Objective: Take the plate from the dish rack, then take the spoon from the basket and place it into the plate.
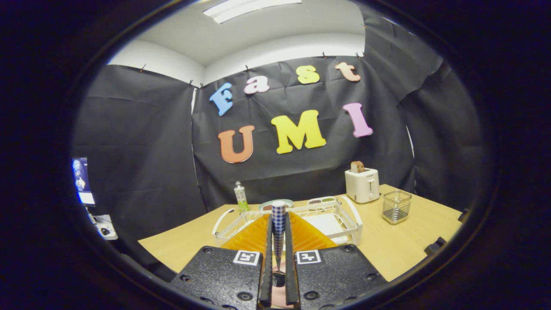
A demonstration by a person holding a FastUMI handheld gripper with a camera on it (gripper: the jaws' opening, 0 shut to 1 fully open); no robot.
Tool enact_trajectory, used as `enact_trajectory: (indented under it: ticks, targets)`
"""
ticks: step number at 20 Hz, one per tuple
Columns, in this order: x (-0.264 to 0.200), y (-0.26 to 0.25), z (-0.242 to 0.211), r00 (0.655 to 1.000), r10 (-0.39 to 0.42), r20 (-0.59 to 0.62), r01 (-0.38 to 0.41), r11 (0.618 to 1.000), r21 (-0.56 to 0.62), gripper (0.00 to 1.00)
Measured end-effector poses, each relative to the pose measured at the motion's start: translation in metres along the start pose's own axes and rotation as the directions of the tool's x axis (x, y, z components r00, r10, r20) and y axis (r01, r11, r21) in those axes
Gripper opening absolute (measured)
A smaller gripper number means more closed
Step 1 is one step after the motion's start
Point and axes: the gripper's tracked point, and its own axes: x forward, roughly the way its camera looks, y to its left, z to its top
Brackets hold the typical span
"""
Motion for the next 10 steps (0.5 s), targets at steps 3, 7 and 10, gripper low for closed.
enact_trajectory:
  ticks: [3, 7, 10]
  targets:
    - [0.006, -0.003, -0.021, 1.0, -0.007, -0.001, 0.007, 1.0, -0.024, 0.17]
    - [0.012, -0.025, -0.041, 0.997, -0.052, -0.057, 0.05, 0.998, -0.033, 0.18]
    - [0.012, -0.042, -0.046, 0.995, -0.053, -0.08, 0.052, 0.999, -0.018, 0.2]
